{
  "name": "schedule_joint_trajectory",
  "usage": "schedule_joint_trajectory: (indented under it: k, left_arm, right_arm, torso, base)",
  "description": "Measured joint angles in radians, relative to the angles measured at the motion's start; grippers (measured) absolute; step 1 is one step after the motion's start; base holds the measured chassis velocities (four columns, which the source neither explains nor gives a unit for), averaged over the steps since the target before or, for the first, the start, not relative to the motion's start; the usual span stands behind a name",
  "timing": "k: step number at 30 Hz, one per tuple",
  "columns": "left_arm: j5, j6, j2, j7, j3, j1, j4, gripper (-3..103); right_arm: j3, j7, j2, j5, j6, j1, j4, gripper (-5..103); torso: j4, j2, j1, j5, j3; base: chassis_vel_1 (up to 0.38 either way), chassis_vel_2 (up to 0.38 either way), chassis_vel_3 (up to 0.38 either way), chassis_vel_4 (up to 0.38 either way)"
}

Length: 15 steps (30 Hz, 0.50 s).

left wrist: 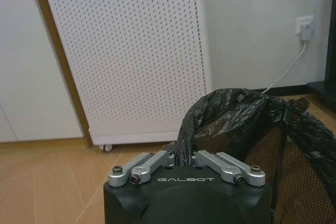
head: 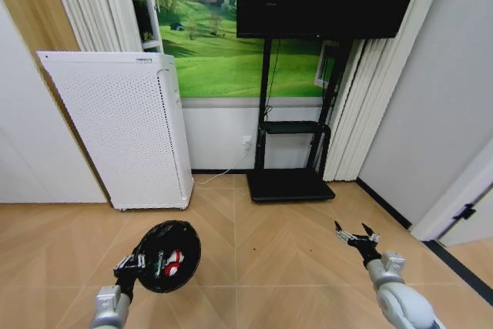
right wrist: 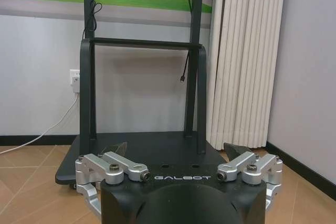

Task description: Pick up the trash bin and place the garbage on the floor into it.

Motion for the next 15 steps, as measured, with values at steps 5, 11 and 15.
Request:
schedule_joint_trajectory:
  k: [5, 11, 15]
  left_arm:
    - [-0.053, 0.001, 0.005, 0.002, -0.008, -0.004, 0.056, 6]
    - [-0.132, -0.006, 0.002, 0.028, -0.001, -0.041, 0.145, 6]
    - [-0.158, -0.01, -0.003, 0.031, 0.005, -0.056, 0.181, 6]
  right_arm:
    - [0.0, 0.0, 0.0, 0.0, 0.0, 0.0, 0.0, 100]
    - [0.0, 0.0, 0.0, 0.0, 0.0, 0.0, 0.0, 100]
    - [0.0, 0.0, 0.0, 0.0, 0.0, 0.0, 0.0, 100]
  torso:
    - [-0.0001, 0.0, 0.0, 0.0, 0.0]
    - [-0.0001, 0.0, 0.0, -0.0001, 0.0]
    - [-0.0002, 0.0, 0.0, 0.0, 0.0]
  base:
    - [0.0, 0.0, 0.0, 0.0]
    - [0.0, 0.0, 0.0, 0.0]
    - [0.0, 0.0, 0.0, 0.0]
